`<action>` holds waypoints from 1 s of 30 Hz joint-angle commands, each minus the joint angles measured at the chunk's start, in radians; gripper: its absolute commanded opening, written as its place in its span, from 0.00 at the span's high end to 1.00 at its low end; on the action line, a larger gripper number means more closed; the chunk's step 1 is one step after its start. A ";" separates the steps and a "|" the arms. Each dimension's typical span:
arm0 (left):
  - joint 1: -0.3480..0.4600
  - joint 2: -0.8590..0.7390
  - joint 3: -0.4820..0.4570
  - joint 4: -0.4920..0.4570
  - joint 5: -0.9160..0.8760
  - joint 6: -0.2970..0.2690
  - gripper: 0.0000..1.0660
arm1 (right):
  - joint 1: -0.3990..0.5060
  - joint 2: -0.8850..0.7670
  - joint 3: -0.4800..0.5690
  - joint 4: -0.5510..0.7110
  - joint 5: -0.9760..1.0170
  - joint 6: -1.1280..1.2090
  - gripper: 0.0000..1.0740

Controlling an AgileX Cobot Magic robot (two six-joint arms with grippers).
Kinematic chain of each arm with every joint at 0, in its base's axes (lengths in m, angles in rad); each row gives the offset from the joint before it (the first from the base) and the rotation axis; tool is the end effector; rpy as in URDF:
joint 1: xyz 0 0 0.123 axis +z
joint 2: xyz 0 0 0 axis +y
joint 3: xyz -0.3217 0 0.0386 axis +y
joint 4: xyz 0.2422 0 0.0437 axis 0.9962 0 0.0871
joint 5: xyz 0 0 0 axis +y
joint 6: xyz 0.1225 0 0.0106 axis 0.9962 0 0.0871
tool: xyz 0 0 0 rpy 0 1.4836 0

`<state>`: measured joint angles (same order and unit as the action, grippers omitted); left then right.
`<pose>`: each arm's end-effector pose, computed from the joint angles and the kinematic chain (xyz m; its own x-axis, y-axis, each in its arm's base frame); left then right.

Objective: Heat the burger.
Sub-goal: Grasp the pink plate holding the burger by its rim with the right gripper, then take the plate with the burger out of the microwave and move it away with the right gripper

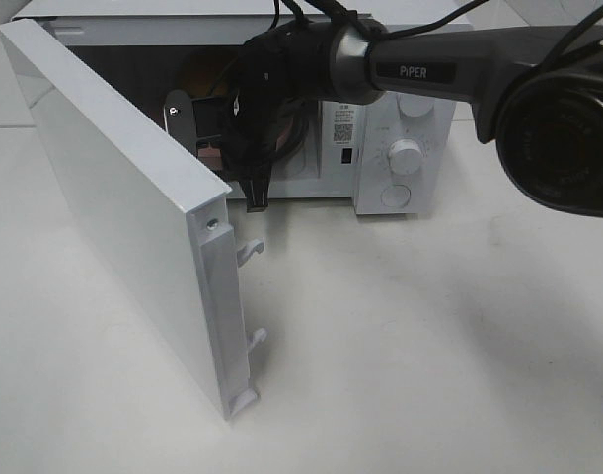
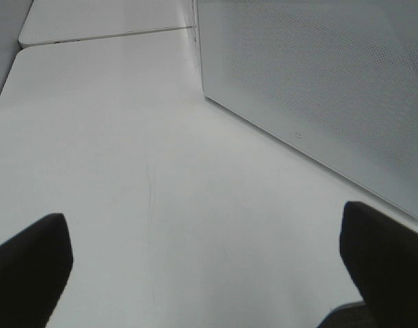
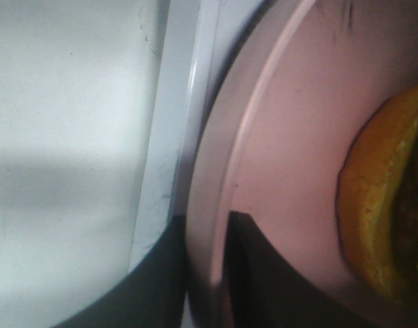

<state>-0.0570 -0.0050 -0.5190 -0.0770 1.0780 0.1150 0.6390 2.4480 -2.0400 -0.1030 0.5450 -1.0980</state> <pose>-0.0249 -0.0069 0.2638 -0.4376 0.1034 -0.8932 0.1521 0.9876 0.0398 0.4786 0.3474 0.1496 0.2973 -0.9322 -0.2063 -0.7786 -0.1117 -0.6176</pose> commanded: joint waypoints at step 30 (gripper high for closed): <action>0.001 -0.016 0.003 -0.007 -0.008 -0.002 0.06 | -0.007 -0.232 0.319 0.038 -0.233 -0.185 1.00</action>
<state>-0.0570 -0.0050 -0.5190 -0.0770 1.0780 0.1150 0.6350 2.2700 -1.7570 -0.0820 0.4000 -1.2300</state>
